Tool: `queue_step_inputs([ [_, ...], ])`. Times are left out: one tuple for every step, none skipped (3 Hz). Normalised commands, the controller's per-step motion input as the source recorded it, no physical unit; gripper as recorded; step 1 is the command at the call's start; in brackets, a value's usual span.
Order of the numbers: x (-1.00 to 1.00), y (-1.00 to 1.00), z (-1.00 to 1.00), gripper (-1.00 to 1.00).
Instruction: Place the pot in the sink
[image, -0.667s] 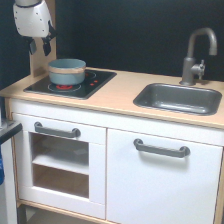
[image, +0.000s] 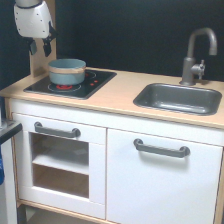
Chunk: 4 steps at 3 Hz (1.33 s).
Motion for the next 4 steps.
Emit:
queue_step_inputs([
  [0.12, 0.17, -0.28, 1.00],
  [0.18, 0.18, -0.37, 1.00],
  [0.30, 0.28, -0.63, 1.00],
  [0.33, 0.35, -0.79, 1.00],
])
